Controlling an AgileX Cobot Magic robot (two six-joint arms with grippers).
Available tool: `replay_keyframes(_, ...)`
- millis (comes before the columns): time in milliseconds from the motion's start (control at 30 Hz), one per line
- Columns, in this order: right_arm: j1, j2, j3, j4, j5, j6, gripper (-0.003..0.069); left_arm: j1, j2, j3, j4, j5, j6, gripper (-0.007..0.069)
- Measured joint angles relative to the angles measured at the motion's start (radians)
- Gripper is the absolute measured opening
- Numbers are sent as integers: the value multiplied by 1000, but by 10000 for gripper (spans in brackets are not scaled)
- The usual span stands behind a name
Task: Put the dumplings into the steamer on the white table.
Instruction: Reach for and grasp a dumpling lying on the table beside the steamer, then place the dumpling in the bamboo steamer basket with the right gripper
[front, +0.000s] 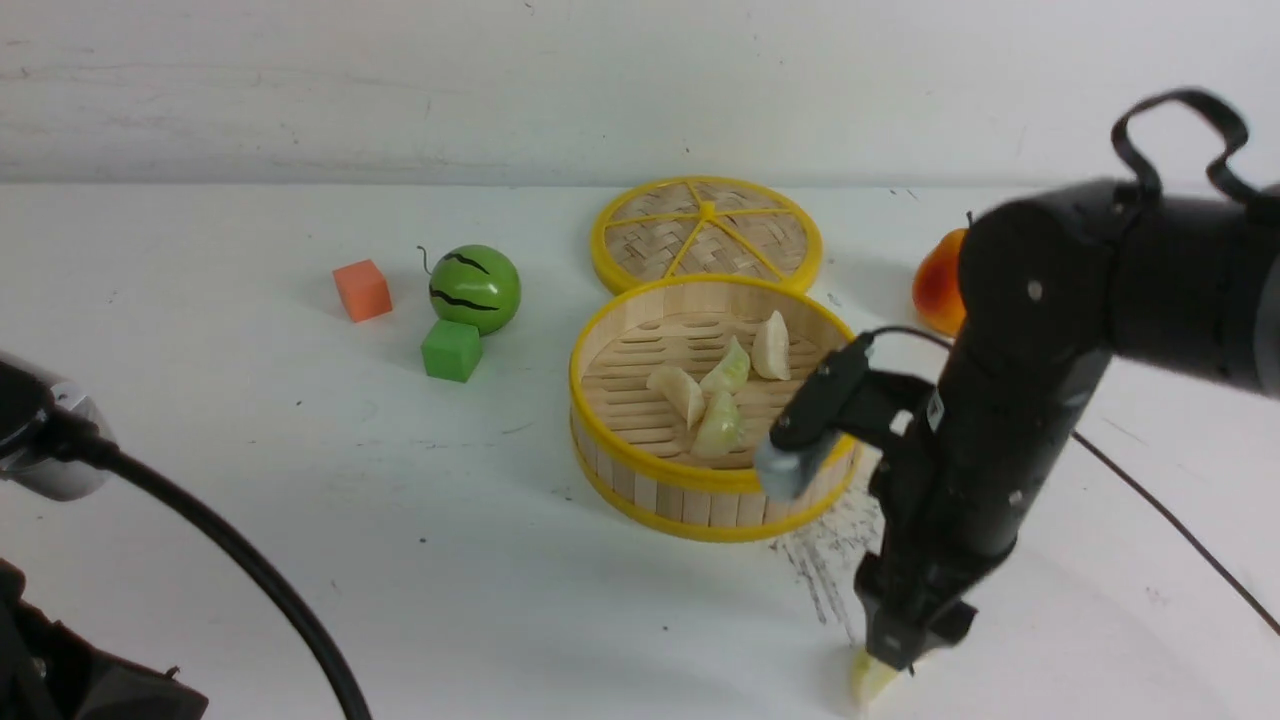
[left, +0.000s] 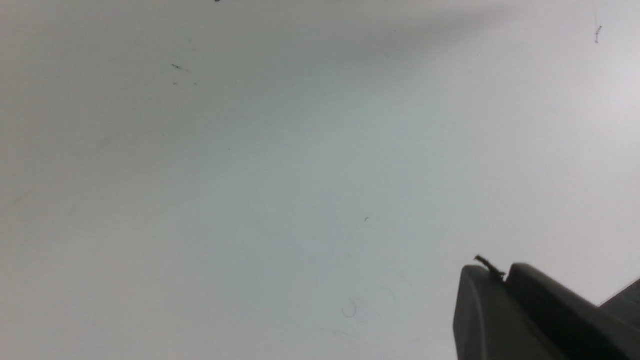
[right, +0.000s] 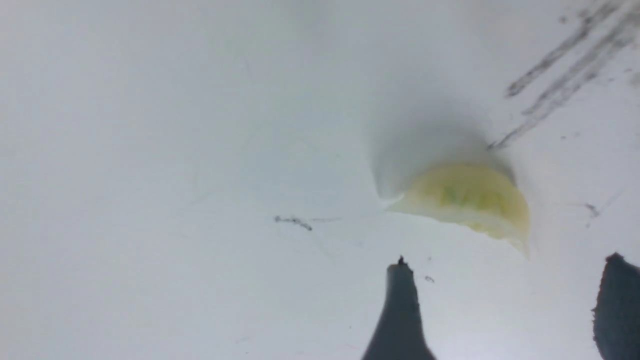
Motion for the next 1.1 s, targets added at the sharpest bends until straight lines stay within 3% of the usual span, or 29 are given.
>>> replay_keyframes(200, 0, 44, 117, -46, -221, -87, 486, 0, 0, 0, 0, 0, 10, 52)
replay_keyframes(433, 0, 98, 120, -58, -342, -103, 478, 0, 0, 0, -4, -1, 11, 57)
replay_keyframes(567, 0, 101, 119, -45, -335, -112, 397, 0, 0, 0, -12, -1, 11, 57)
replay_keyframes(667, 1, 102, 119, -30, -325, -112, 244, 0, 0, 0, -12, -1, 12, 58)
replay_keyframes(733, 1, 102, 118, -23, -323, -113, 201, 0, 0, 0, -12, -1, 12, 58)
replay_keyframes(833, 1, 102, 99, -15, -294, -112, 211, 0, 0, 0, -13, -3, 14, 59)
replay_keyframes(933, 1, 100, 54, -15, -239, -75, 211, 0, 0, 0, -13, -4, 14, 64)
replay_keyframes(1100, 0, 77, -167, -25, -228, 107, 211, 0, 0, 0, -13, -5, 15, 69)
